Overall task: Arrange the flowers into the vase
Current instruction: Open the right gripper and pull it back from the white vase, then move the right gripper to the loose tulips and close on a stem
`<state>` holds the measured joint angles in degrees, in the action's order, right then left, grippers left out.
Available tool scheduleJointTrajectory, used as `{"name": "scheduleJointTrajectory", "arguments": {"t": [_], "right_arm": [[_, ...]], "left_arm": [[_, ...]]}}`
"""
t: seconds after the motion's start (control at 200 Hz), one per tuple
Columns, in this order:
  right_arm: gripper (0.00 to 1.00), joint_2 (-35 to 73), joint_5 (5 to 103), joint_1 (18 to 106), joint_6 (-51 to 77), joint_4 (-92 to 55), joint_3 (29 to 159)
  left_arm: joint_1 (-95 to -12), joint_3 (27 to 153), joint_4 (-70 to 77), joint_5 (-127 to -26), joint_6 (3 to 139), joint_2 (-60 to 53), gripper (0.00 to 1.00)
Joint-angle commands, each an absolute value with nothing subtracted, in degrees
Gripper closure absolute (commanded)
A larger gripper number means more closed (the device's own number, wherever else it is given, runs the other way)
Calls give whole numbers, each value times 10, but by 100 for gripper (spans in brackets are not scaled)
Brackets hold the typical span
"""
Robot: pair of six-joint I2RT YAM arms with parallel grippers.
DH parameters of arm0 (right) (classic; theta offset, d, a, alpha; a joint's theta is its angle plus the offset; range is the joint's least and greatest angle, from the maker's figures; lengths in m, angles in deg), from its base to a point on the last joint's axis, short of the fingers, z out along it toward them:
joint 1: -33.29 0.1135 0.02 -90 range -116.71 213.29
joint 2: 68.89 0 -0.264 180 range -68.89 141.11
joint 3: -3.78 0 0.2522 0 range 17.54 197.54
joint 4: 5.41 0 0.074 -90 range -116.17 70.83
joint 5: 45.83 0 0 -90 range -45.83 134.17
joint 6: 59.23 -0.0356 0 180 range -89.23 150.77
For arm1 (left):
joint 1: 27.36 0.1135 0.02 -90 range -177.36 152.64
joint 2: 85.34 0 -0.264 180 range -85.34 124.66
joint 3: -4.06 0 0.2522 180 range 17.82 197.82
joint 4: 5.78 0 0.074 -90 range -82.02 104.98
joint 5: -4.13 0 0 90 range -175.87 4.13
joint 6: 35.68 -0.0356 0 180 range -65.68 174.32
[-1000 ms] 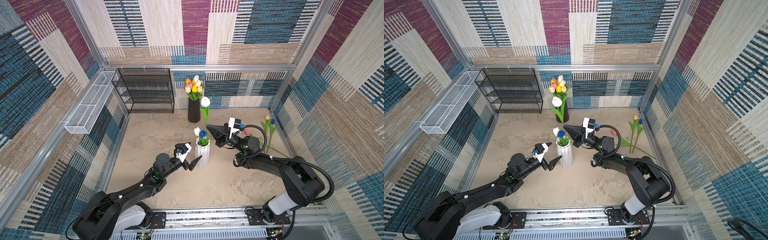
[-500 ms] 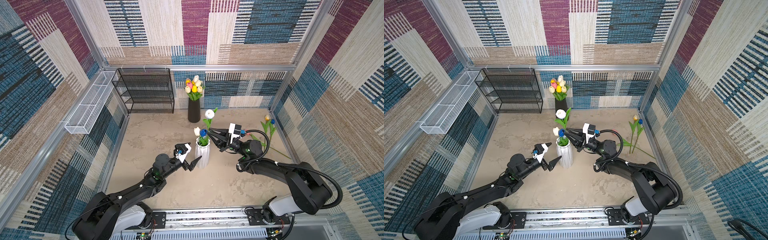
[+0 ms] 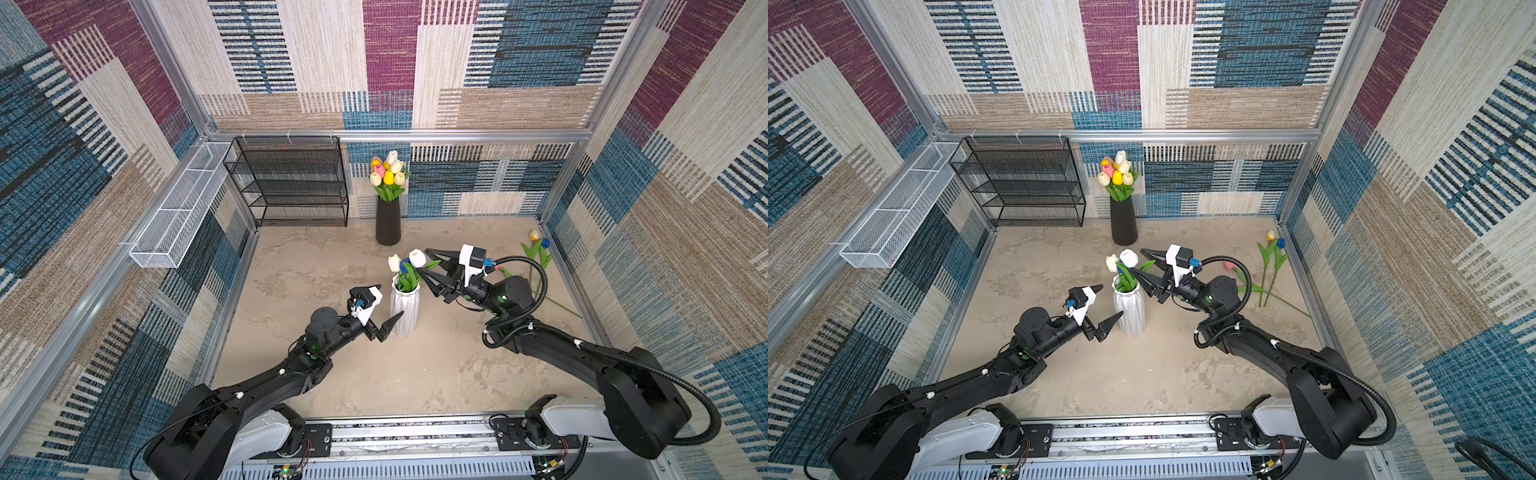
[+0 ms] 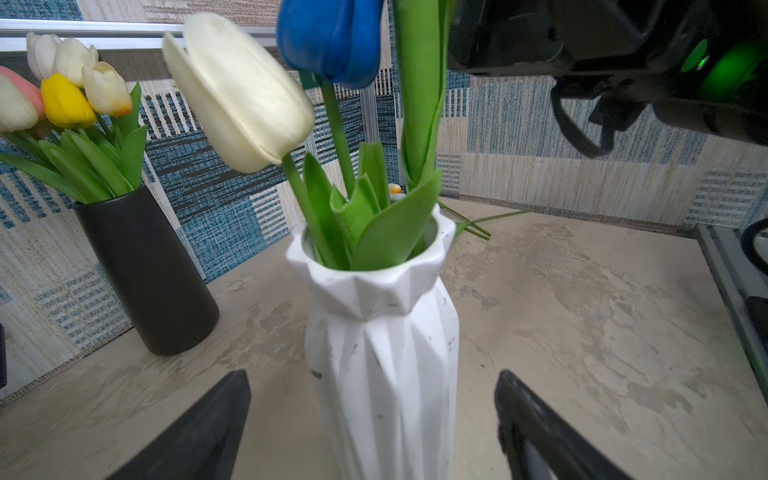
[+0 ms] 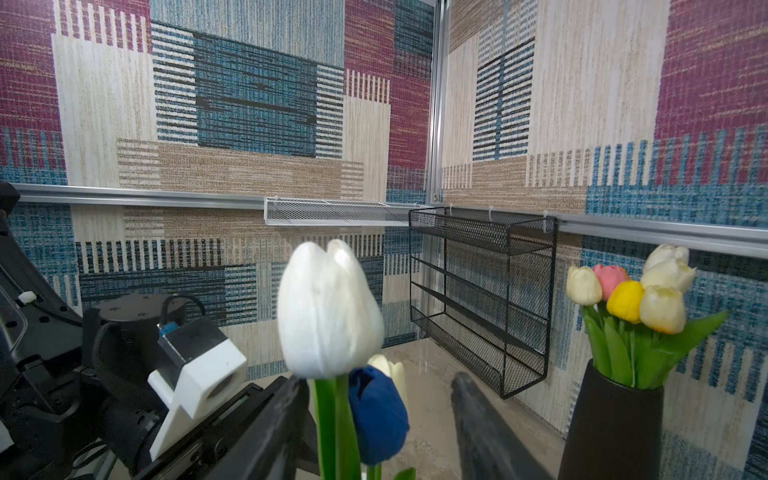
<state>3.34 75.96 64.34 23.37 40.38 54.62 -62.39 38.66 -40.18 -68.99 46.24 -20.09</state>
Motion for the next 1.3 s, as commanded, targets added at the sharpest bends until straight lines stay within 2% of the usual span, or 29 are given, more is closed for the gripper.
{"name": "scheduleJointTrajectory", "arguments": {"t": [0.0, 0.06, 0.155, 0.3, 0.486, 0.581, 0.771, 0.846, 0.891, 0.987, 1.047, 1.112, 1.297], "right_arm": [[33, -20, 744, 644, 250, 344, 543], [30, -57, 728, 644, 260, 300, 545], [30, -97, 682, 644, 280, 211, 563], [31, -59, 664, 644, 301, 70, 637], [37, 17, 679, 644, 273, 42, 669], [36, -8, 632, 643, 250, 52, 661], [37, -49, 555, 608, 227, -49, 726], [39, 3, 552, 547, 210, -180, 809], [44, 53, 536, 508, 206, -291, 869], [45, 149, 467, 444, 234, -473, 956], [52, 205, 407, 418, 262, -559, 995], [54, 255, 368, 394, 298, -616, 1018], [55, 352, 356, 295, 398, -677, 1030]], "left_arm": [[-624, 390, -420, -687, 446, -208, 5], [-624, 390, -421, -686, 444, -211, 5], [-624, 393, -414, -683, 442, -219, 5], [-624, 392, -417, -683, 440, -215, 5], [-624, 388, -429, -683, 448, -207, 5], [-624, 385, -421, -683, 449, -220, 5], [-624, 387, -388, -674, 439, -261, 4], [-624, 387, -373, -664, 441, -280, 4], [-624, 384, -366, -659, 442, -291, 4], [-624, 366, -360, -669, 444, -306, 4], [-624, 350, -370, -677, 443, -306, 3], [-624, 339, -389, -686, 446, -294, 3], [-624, 341, -405, -674, 451, -260, 3]]}}
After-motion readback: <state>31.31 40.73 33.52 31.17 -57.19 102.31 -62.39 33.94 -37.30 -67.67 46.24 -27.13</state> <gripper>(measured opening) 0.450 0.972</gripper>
